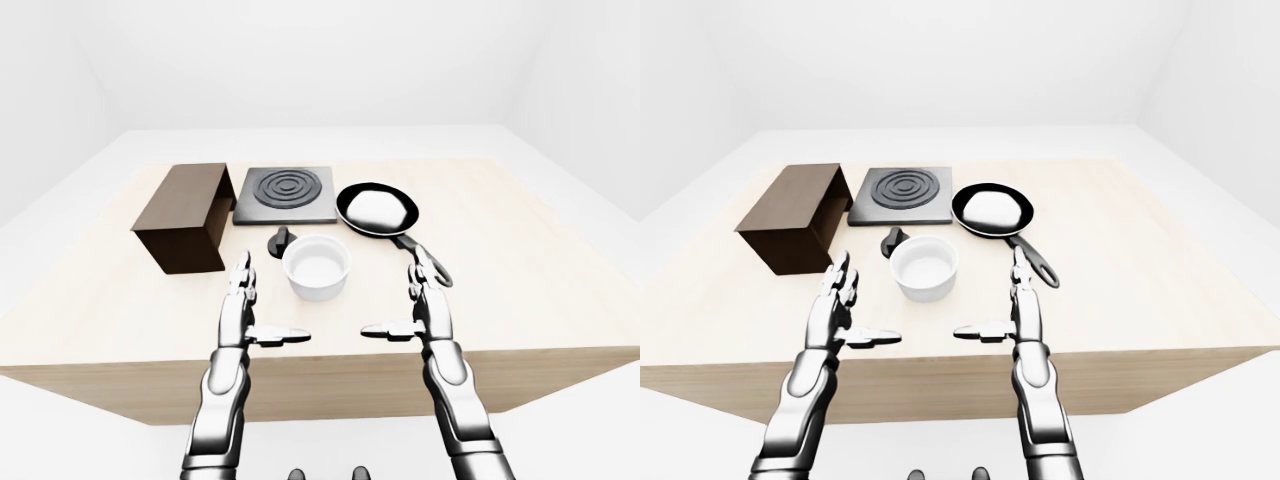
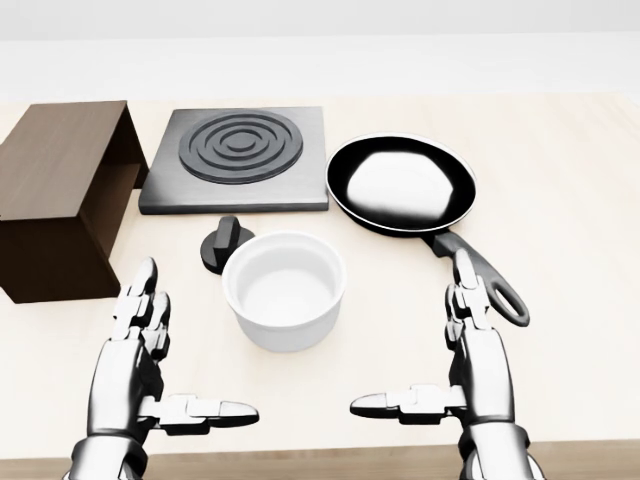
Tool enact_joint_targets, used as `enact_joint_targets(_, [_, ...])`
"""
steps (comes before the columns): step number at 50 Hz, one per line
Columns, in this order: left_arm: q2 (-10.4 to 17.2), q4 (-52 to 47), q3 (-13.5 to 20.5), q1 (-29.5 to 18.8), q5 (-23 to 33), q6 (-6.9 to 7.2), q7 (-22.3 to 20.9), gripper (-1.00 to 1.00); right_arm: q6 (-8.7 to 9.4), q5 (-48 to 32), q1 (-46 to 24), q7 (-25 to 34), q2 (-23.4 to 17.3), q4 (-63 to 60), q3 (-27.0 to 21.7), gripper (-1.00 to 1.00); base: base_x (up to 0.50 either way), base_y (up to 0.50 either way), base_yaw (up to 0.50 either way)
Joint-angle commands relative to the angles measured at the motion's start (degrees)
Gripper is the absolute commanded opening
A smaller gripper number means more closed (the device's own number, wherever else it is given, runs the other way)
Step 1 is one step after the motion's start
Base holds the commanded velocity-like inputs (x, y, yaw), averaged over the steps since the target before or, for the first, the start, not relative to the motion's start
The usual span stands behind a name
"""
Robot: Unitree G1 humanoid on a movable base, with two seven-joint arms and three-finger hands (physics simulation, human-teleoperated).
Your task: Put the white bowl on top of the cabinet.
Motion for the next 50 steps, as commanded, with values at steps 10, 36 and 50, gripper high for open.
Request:
enact_joint_targets(10, [0.1,-1.9,-0.3,2.1,0.8,-0.39,-1.8,1.00,-3.48,-6.2,0.8,-6.8,-0.1,1.4,-0.1,1.00,0.00,0.00,0.00])
enact_joint_targets(36, [-0.1,-3.5,-1.3,3.5,2.2,-0.55,-2.1,1.00,-3.48,-4.8,0.7,-3.2,-0.3,2.2,0.1,1.00,0.11,0.00,0.00])
enact_joint_targets(50, [-0.1,-3.8,-2.1,4.1,3.9,-1.16,-1.4,1.00,-3.48,-4.7,1.1,-3.3,-0.1,1.8,0.1,1.00,0.26,0.00,0.00])
